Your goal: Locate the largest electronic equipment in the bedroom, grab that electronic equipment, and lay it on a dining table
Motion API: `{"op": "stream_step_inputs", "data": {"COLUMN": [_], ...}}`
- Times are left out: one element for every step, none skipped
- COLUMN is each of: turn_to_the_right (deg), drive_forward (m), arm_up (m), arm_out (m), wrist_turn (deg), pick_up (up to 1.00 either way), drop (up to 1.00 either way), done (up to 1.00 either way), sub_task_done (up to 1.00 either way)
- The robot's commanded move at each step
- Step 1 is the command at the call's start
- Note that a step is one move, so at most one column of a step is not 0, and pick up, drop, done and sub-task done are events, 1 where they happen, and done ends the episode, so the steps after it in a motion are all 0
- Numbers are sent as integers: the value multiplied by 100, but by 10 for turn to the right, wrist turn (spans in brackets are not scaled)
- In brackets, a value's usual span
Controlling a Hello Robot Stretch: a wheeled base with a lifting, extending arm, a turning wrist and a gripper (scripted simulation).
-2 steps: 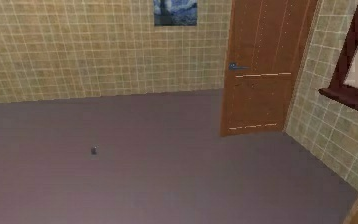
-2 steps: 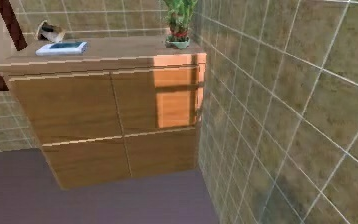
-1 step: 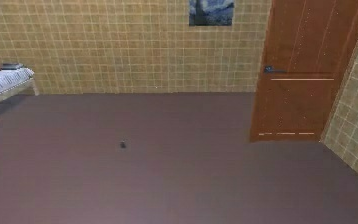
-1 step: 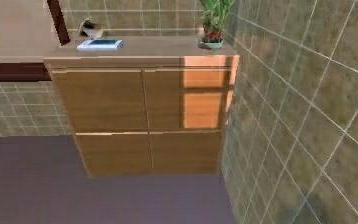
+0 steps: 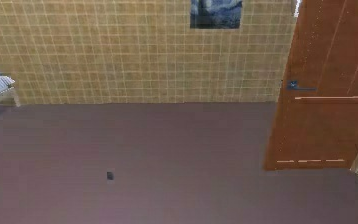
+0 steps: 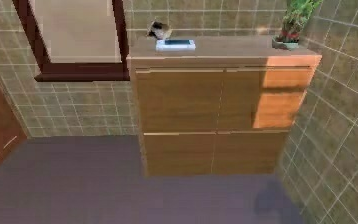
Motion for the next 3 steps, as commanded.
{"op": "stream_step_inputs", "data": {"turn_to_the_right": [-450,0,-210], "drive_forward": [0,45,0], "arm_up": [0,0,0], "arm_out": [0,0,0], "wrist_turn": [0,0,0], "pick_up": [0,0,0], "drop": [0,0,0], "done": [0,0,0], "sub_task_done": [0,0,0]}}
